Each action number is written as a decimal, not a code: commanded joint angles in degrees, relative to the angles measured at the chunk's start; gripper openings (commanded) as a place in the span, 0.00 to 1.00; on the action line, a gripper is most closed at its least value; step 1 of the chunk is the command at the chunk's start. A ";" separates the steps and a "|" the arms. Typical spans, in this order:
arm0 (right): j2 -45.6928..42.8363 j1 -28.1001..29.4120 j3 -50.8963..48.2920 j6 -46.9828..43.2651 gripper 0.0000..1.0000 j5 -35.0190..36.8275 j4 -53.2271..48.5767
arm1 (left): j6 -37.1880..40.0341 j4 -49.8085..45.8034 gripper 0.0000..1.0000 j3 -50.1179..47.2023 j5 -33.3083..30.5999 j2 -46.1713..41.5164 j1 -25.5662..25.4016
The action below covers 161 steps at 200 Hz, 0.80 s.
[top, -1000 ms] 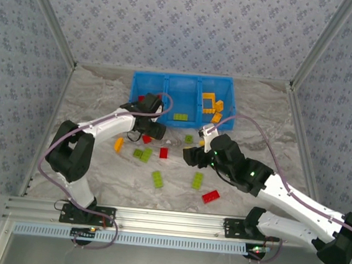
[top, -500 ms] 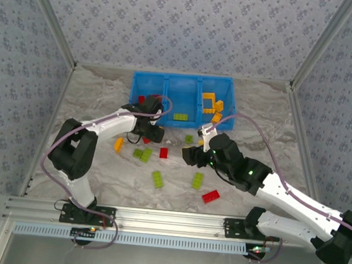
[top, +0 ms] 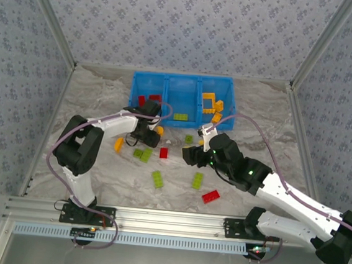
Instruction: Sort the legos into containers by color
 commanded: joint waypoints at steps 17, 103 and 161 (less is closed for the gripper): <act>-1.01 -0.59 0.86 0.72 0.69 -0.14 -0.10 | 1.81 0.07 0.47 0.59 -0.89 1.22 0.14; -1.36 -1.26 1.45 0.67 0.69 -2.44 -0.15 | -1.32 -2.46 0.31 -0.63 -3.67 -5.10 -1.59; -0.77 -1.16 2.88 1.12 0.69 -4.35 1.31 | -6.44 -12.95 0.30 8.15 -6.40 -14.63 -0.40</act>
